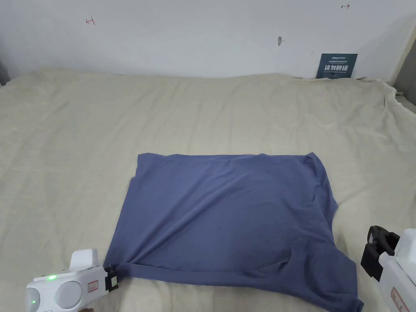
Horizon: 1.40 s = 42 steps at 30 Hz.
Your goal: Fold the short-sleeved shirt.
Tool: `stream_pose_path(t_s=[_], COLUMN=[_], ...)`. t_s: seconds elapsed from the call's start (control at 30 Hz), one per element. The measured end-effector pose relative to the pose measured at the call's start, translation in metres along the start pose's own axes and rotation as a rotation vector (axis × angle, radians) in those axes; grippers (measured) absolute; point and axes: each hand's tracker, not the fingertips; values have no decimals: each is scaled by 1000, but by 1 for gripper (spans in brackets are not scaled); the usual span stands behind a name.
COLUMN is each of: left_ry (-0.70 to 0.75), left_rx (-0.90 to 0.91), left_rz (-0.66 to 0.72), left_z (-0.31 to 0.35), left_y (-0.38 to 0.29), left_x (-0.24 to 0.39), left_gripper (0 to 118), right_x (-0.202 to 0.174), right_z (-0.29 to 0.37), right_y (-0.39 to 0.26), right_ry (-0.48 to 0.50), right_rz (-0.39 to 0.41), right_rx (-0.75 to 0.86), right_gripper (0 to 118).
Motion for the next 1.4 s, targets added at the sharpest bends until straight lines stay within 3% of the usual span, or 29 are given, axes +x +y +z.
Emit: stream_pose_path(t_s=[0.13,0.27,0.33,0.47,0.63,0.73,0.77,0.8,0.93,1.13,1.4], left_ry=[33,18,13,-2,-5,-7,-6,-5,-7,-11,-18], left_rx=[37,72,80,101,108,109,111,112,128,159,230], left_rz=[-35,-25,-28,-5,12,17,17,17,29,40,26], left_z=[-2,11,16,22,28,28,27,27,30,30,24], left_y=[-1,6,8,12,17,17,16,15,16,30,85], left_x=[-1,-2,-4,-6,-9,-12,-10,-10,-9,-10,-9], left_gripper=[2,2,2,2,2,2,2,2,2,1,1], right_x=[11,23,25,23,16,14,14,13,10,14,11], right_z=[-10,-33,-45,-65,-73,-79,-80,-80,-69,-61,-104], right_y=[-15,-46,-66,-102,-123,-129,-130,-129,-115,-67,5], right_ry=[-4,16,11,-11,23,45,59,72,81,102,119], right_rz=[-29,-55,-62,-42,-30,-27,-18,-21,18,6,0], right_rx=[-100,-281,-338,-461,-497,-513,-517,-512,-462,-355,-268], right_gripper=[4,81,88,88,76,36,15,10,6,6,6])
